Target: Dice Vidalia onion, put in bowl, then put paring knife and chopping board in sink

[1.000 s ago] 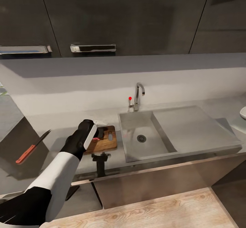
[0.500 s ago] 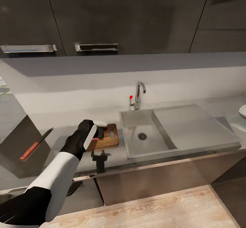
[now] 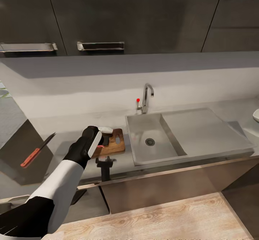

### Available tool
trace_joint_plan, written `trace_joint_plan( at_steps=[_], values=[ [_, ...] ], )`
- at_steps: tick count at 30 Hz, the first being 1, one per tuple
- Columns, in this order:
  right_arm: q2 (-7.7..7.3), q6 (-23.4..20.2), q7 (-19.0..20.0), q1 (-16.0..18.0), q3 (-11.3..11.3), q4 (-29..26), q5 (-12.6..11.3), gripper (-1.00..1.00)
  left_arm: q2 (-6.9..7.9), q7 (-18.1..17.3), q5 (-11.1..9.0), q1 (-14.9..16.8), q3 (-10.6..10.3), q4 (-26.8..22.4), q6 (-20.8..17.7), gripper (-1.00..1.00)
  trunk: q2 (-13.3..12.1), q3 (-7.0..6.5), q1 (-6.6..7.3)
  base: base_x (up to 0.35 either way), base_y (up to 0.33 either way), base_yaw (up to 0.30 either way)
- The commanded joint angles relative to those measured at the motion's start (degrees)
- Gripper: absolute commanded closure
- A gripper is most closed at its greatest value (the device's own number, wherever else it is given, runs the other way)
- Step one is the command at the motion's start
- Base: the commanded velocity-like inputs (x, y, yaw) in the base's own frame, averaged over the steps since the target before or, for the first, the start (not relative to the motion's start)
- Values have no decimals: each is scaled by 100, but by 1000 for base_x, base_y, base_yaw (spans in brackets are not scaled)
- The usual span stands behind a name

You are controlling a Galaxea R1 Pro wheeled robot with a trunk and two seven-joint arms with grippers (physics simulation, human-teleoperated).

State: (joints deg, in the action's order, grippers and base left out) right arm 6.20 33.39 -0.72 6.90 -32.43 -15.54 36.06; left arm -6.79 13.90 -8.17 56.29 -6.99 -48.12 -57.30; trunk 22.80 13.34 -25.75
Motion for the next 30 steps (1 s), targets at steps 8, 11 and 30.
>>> trace_joint_plan(
  at_steps=[8, 11, 30],
  values=[
    [4, 18, -7, 4, -44, -2, 61, -100, 7, 60, -54, 5, -13, -9, -19, 100, 12, 40, -3, 0, 0, 0],
    [4, 18, -7, 4, -44, -2, 64, -100, 3, 60, -54, 5, -13, -44, -22, 100, 12, 41, -3, 86, 38, 0],
    [4, 18, -7, 4, -44, -2, 65, -100, 14, 60, -54, 5, -13, -36, -27, 100, 12, 41, -3, 34, 11, 0]
  ],
)
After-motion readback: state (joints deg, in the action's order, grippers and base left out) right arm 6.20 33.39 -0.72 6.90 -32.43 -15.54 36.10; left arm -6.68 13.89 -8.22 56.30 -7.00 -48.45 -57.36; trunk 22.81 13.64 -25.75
